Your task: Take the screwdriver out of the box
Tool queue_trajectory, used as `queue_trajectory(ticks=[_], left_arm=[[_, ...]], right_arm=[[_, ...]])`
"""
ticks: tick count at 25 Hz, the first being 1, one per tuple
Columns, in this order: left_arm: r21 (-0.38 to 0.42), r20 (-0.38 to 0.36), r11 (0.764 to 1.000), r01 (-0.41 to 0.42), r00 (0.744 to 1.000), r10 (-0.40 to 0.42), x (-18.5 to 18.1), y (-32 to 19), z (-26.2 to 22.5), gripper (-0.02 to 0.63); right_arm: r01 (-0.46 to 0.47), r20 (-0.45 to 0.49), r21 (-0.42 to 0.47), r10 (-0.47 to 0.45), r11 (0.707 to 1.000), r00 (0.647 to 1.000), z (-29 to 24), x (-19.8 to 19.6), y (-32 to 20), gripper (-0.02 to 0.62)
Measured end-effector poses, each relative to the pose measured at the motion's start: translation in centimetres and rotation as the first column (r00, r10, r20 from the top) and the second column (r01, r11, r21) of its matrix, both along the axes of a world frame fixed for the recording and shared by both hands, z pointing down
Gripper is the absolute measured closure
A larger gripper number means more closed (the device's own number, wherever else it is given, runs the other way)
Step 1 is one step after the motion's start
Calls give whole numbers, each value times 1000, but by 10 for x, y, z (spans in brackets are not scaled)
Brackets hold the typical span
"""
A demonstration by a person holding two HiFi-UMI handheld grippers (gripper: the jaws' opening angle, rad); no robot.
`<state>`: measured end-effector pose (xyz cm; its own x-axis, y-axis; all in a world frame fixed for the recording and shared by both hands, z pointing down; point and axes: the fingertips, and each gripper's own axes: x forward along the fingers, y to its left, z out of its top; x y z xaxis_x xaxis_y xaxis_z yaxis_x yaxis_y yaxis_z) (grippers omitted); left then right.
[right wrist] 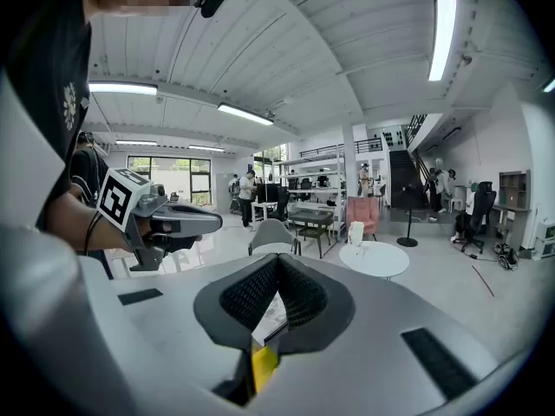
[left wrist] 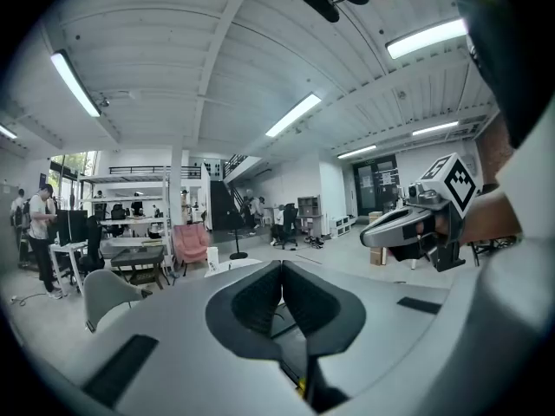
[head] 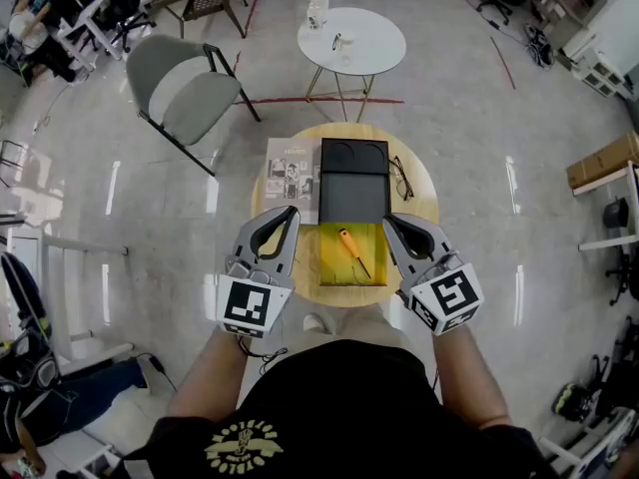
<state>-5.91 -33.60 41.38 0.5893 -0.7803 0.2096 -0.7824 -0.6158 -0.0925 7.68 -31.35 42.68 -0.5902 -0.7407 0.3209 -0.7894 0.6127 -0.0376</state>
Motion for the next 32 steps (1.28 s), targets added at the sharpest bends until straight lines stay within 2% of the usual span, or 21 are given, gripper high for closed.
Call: queue_trajectory(ticks=[12, 24, 32], left_arm=[[-35, 6, 999, 16, 1000, -16, 0, -3, 21, 589], [-58, 22, 998, 31, 999, -30, -3, 6, 28, 589], [-75, 39, 996, 48, 998, -45, -7, 8, 32, 589]], right_arm=[[31, -52, -141, -38, 990, 998, 68, -10, -3, 580], [30, -137, -218, -61, 976, 989, 124, -9, -1, 578], [64, -172, -286, -117, 956, 978, 159, -14, 2, 536]])
